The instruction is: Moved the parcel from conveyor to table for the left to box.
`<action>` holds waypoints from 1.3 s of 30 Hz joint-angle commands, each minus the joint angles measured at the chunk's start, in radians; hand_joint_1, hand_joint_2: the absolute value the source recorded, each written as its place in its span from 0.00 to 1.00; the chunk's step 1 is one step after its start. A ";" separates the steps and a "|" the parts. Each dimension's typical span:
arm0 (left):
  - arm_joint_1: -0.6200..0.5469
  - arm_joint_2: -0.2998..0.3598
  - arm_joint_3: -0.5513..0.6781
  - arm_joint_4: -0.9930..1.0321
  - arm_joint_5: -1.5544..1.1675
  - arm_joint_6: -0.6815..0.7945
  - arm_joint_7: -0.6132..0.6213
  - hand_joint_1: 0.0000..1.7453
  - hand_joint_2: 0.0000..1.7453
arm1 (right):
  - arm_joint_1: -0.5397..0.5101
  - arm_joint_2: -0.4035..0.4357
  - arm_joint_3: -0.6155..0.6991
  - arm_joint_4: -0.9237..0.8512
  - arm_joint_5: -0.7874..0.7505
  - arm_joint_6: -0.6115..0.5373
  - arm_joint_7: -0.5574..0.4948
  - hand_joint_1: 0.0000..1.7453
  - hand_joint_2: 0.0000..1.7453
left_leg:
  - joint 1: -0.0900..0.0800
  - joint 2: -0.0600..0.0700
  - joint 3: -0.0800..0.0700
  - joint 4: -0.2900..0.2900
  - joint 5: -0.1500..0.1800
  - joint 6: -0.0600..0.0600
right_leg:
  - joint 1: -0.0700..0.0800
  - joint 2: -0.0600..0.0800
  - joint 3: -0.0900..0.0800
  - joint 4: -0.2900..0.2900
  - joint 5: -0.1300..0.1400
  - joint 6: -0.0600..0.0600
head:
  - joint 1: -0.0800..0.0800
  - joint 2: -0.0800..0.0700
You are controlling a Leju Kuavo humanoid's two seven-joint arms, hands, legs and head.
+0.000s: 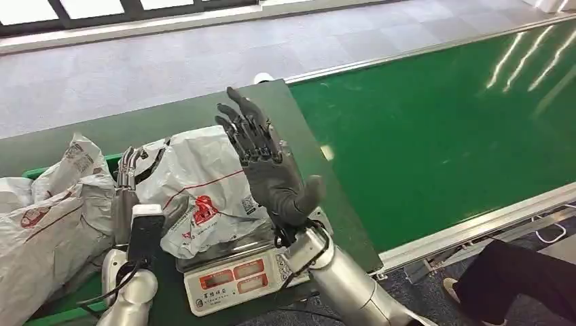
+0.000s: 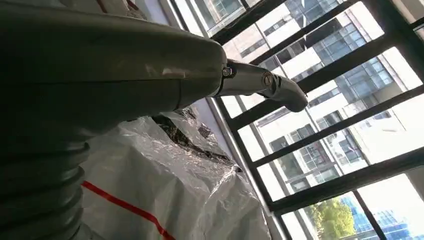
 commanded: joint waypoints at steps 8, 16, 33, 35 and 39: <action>-0.104 0.079 -0.240 0.273 -0.309 -0.352 -0.061 1.00 1.00 | 0.018 -0.213 0.235 -0.295 0.030 -0.399 0.008 0.00 1.00 | 0.000 -0.002 0.000 -0.002 0.001 0.001 | -0.001 -0.001 0.001 -0.002 0.001 0.001 | 0.000 0.000; -0.163 0.073 -0.291 0.343 -0.321 -0.393 -0.067 1.00 1.00 | 0.025 -0.211 0.221 -0.309 0.045 -0.371 0.008 0.00 1.00 | 0.000 -0.004 -0.001 -0.001 0.002 0.002 | -0.001 -0.002 0.001 -0.002 0.001 0.001 | 0.000 0.000; -0.077 0.041 -0.060 -0.006 -0.073 0.008 -0.143 1.00 1.00 | 0.083 -0.170 0.155 -0.305 0.084 -0.326 0.008 0.00 1.00 | 0.000 -0.003 -0.001 -0.001 0.002 0.001 | 0.000 -0.001 0.001 -0.001 0.001 0.001 | 0.000 0.000; -0.001 0.017 0.081 -0.265 -0.141 0.370 -0.130 0.91 1.00 | 0.090 -0.146 0.139 -0.294 0.082 -0.289 0.008 0.00 1.00 | 0.001 -0.001 -0.003 0.001 0.001 0.001 | 0.000 0.000 -0.002 0.000 0.001 0.001 | 0.000 0.000; 0.079 -0.090 0.344 -0.752 -0.130 0.370 -0.225 1.00 1.00 | 0.064 -0.129 0.146 -0.237 0.065 -0.296 0.008 0.00 1.00 | 0.001 0.003 -0.005 0.002 0.000 0.001 | 0.001 0.004 -0.005 0.002 0.001 0.001 | 0.000 0.000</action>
